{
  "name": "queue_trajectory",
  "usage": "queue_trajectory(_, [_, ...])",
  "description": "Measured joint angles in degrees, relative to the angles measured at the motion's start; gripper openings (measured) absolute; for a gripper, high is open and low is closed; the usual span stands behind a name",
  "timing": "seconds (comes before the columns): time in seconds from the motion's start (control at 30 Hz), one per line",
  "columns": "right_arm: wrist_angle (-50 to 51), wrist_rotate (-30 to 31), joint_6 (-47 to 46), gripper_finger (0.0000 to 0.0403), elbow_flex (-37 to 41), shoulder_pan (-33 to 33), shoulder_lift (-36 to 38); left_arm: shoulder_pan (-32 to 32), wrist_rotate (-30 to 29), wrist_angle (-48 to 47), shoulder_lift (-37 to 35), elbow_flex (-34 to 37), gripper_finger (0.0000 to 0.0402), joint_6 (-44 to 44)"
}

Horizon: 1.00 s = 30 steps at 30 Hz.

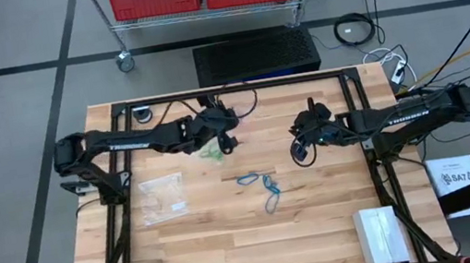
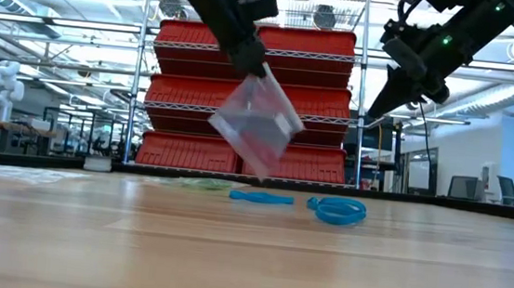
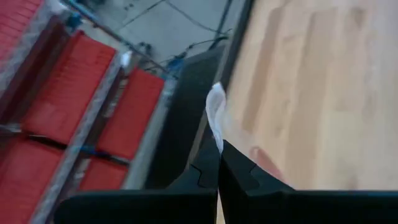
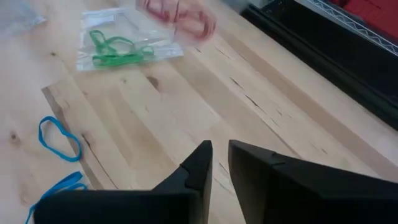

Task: Sort rubber bands
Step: Close the bottom right transparent zip bag

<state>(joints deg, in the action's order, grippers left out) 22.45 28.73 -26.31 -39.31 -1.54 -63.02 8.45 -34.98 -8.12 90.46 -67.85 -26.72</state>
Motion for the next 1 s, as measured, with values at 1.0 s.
queue_trajectory(1.0, [-9.26,-9.71,-7.69,0.012,-0.02,-0.7,-9.88,-4.57,23.11,1.83,14.79,-0.24,0.0146,15.94])
